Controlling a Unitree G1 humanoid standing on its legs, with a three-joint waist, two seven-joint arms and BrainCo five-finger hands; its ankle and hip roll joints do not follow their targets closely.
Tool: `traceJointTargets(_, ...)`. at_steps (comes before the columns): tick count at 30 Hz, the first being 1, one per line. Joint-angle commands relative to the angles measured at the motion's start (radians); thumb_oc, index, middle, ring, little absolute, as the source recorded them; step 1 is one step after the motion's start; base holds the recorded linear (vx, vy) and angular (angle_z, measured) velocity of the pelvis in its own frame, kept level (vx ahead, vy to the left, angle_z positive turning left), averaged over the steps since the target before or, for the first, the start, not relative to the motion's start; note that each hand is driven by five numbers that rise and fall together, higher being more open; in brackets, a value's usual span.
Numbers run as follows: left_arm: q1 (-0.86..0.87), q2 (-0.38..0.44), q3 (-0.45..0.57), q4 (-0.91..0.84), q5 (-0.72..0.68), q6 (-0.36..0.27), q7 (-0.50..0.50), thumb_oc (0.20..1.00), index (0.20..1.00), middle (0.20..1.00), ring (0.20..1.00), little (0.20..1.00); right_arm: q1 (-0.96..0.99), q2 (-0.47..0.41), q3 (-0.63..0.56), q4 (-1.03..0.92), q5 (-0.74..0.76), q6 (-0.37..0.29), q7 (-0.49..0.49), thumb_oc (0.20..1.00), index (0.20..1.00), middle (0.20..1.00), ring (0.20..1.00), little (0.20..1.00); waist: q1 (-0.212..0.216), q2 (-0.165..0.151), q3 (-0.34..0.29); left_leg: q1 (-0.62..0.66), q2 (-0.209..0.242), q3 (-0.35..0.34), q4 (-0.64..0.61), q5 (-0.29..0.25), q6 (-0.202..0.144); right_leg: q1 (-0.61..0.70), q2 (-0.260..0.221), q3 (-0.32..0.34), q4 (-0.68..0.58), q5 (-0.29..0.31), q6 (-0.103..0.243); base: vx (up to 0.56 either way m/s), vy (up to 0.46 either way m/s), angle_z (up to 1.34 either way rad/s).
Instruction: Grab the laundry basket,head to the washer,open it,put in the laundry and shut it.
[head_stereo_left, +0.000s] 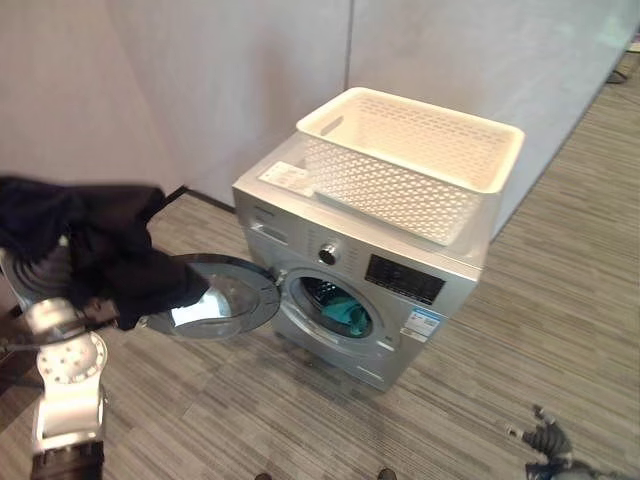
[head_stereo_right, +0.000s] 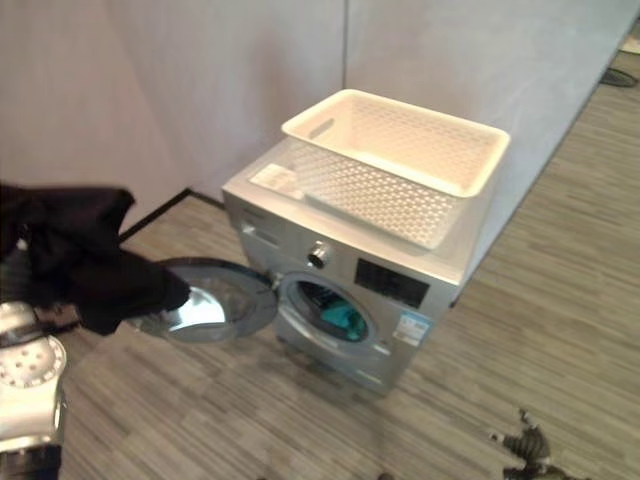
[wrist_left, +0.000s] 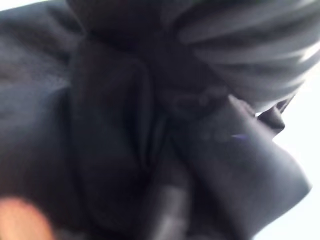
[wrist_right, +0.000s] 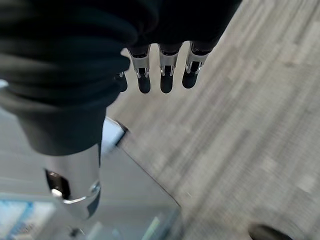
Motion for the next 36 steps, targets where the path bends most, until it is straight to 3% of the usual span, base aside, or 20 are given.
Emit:
traceJointTargets(1, -0.009, 0.011, -0.014, -0.009, -0.152, -0.063, -0.120, 0.200, 0.200, 0.200, 0.200, 0.200, -0.022, -0.007, 0.003, 0.042, 0.026, -0.020, 0.022, 1.000, 1.000, 1.000, 1.000, 1.000, 0.001, -0.026, -0.011, -0.028, 0.023, 0.005, 0.004, -0.007, -0.015, 0.020, 0.016, -0.008, 0.002, -0.063, -0.011, -0.02, 0.008, 0.07)
traceJointTargets(5, 0.074, -0.044, -0.090, 0.071, -0.289, -0.037, -0.217, 0.200, 0.200, 0.200, 0.200, 0.200, -0.045, 0.033, 0.024, 0.142, 0.042, -0.017, 0.022, 1.000, 1.000, 1.000, 1.000, 1.000, 0.014, -0.024, 0.010, -0.039, 0.022, 0.000, 0.004, -0.003, -0.009, 0.010, 0.015, -0.013, 0.004, -0.059, -0.011, -0.05, 0.014, 0.03)
traceJointTargets(7, 0.111, -0.057, -0.194, 0.180, -0.344, -0.004, -0.286, 0.200, 0.200, 0.200, 0.200, 0.200, -0.102, 0.074, 0.061, 0.257, 0.050, -0.015, 0.014, 1.000, 1.000, 1.000, 1.000, 1.000, 0.028, -0.018, 0.054, -0.062, 0.024, -0.007, 0.004, 0.003, -0.004, -0.015, 0.014, -0.015, 0.010, -0.056, -0.009, -0.11, 0.008, 0.00)
traceJointTargets(9, 0.115, -0.059, -0.222, 0.202, -0.353, 0.004, -0.296, 0.200, 0.200, 0.200, 0.200, 0.200, -0.116, 0.084, 0.069, 0.280, 0.055, -0.016, 0.006, 1.000, 1.000, 1.000, 1.000, 1.000, 0.032, -0.017, 0.067, -0.071, 0.024, -0.009, 0.004, 0.006, -0.002, -0.023, 0.013, -0.015, 0.012, -0.056, -0.010, -0.11, 0.009, 0.01)
traceJointTargets(12, 0.095, -0.085, -0.315, 0.289, -0.433, 0.027, -0.317, 0.200, 0.200, 0.200, 0.200, 0.200, -0.169, 0.140, 0.130, 0.345, 0.065, -0.015, -0.011, 1.000, 1.000, 1.000, 1.000, 1.000, 0.047, -0.015, 0.134, -0.118, 0.020, -0.024, 0.004, 0.025, 0.006, -0.072, 0.009, -0.022, 0.036, -0.055, -0.013, -0.19, 0.008, 0.05)
traceJointTargets(18, -0.017, -0.092, -0.445, 0.400, -0.470, 0.033, -0.282, 0.200, 0.200, 0.200, 0.200, 0.200, -0.252, 0.186, 0.236, 0.365, 0.069, -0.005, -0.054, 1.000, 1.000, 1.000, 1.000, 1.000, 0.049, -0.018, 0.230, -0.184, 0.021, -0.039, 0.008, 0.035, 0.007, -0.158, 0.002, -0.013, 0.088, -0.067, -0.013, -0.12, 0.009, 0.10)
traceJointTargets(27, -0.407, -0.137, -0.586, 0.645, -0.507, -0.024, -0.134, 0.200, 0.200, 0.200, 0.200, 0.200, -0.402, 0.206, 0.395, 0.265, 0.093, -0.007, -0.132, 1.000, 1.000, 1.000, 1.000, 1.000, 0.014, -0.069, 0.334, -0.382, 0.002, -0.040, 0.079, 0.047, 0.012, -0.370, -0.030, 0.015, 0.184, -0.058, -0.025, -0.15, 0.003, 0.00)
traceJointTargets(33, -0.746, -0.194, -0.677, 0.803, -0.576, -0.035, -0.068, 0.200, 0.200, 0.200, 0.200, 0.200, -0.561, 0.208, 0.476, 0.201, 0.125, -0.020, -0.204, 1.000, 1.000, 1.000, 1.000, 1.000, -0.028, -0.091, 0.393, -0.592, -0.015, -0.051, 0.202, 0.031, 0.021, -0.581, -0.069, 0.038, 0.307, -0.062, -0.027, -0.15, 0.019, -0.01)
traceJointTargets(34, -0.876, -0.192, -0.696, 0.839, -0.591, -0.040, -0.047, 0.200, 0.200, 0.200, 0.200, 0.200, -0.595, 0.213, 0.492, 0.192, 0.144, -0.028, -0.224, 1.000, 1.000, 1.000, 1.000, 1.000, -0.050, -0.101, 0.406, -0.667, -0.019, -0.057, 0.236, 0.025, 0.024, -0.653, -0.085, 0.044, 0.350, -0.066, -0.026, -0.10, 0.007, 0.04)
traceJointTargets(36, -0.918, -0.191, -0.699, 0.846, -0.594, -0.038, -0.041, 0.200, 0.200, 0.200, 0.200, 0.200, -0.602, 0.216, 0.495, 0.182, 0.151, -0.032, -0.230, 1.000, 1.000, 1.000, 1.000, 1.000, -0.059, -0.103, 0.406, -0.696, -0.023, -0.060, 0.249, 0.021, 0.025, -0.679, -0.089, 0.050, 0.362, -0.067, -0.027, -0.07, 0.002, 0.15)
